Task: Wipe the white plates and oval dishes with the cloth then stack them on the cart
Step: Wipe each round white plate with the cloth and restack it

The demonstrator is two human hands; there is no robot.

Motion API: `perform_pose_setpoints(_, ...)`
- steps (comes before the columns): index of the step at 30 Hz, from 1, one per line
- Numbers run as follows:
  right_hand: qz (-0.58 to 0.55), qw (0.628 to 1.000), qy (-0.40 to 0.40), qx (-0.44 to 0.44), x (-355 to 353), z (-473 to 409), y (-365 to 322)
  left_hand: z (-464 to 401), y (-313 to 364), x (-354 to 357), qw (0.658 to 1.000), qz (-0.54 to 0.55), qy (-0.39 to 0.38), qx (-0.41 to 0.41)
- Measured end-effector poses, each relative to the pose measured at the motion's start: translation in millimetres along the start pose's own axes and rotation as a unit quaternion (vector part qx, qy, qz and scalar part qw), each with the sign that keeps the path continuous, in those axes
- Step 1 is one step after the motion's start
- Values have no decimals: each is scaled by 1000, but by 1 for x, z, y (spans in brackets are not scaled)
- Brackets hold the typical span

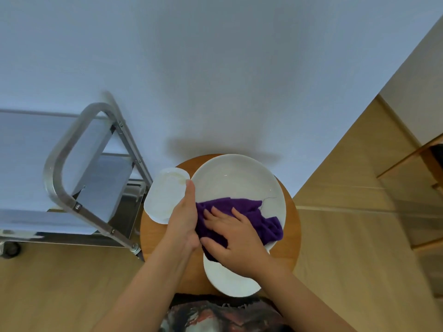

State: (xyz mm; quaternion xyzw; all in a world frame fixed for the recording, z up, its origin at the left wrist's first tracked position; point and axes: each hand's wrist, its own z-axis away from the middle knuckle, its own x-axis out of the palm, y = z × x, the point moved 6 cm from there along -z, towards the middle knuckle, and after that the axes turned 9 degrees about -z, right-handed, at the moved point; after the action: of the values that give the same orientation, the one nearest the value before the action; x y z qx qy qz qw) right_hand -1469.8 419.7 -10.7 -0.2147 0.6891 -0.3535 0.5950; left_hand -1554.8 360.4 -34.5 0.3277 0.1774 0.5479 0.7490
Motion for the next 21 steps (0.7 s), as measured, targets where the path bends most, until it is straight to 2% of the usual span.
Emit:
perform_pose_setpoints(4, 52, 998, 23, -10, -4, 13, 8, -2, -7, 1, 999, -9, -17, -25)
perform_pose_setpoints(8, 97, 991, 85, -38, -16, 32, 12, -6, -1, 0, 997, -18, -69, 9)
perform_pose_setpoints(11, 141, 984, 91, -59, -32, 37, 21, -5, 12, -6, 996, -66, -45, 45)
perform_pose_setpoints(13, 162, 983, 84, 2, -50, 29, 35, -5, 18, -10, 993, -103, -21, 54)
perform_pose_setpoints(14, 151, 983, 88, 54, -60, 24, 42, -4, 20, -10, 992, -114, -18, 58)
perform_pose_setpoints(15, 106, 982, 126, 96, -72, 21, 47, -2, 22, -10, 990, -122, -21, 63)
perform_pose_setpoints(16, 37, 972, 196, 123, -85, 18, 46, -1, 22, -9, 990, -124, -26, 67)
perform_pose_setpoints(18, -110, 914, 376, 107, -108, 17, 31, 1, 23, -8, 990, -122, -32, 67)
perform_pose_setpoints(19, -145, 894, 417, 78, -112, 14, 19, 3, 24, -6, 989, -124, -35, 71)
perform_pose_setpoints(20, -159, 899, 406, 40, -109, 7, 5, 5, 26, -3, 988, -125, -47, 77)
perform_pose_setpoints(21, -130, 928, 348, 5, -100, -2, -7, 6, 28, 2, 987, -120, -69, 86)
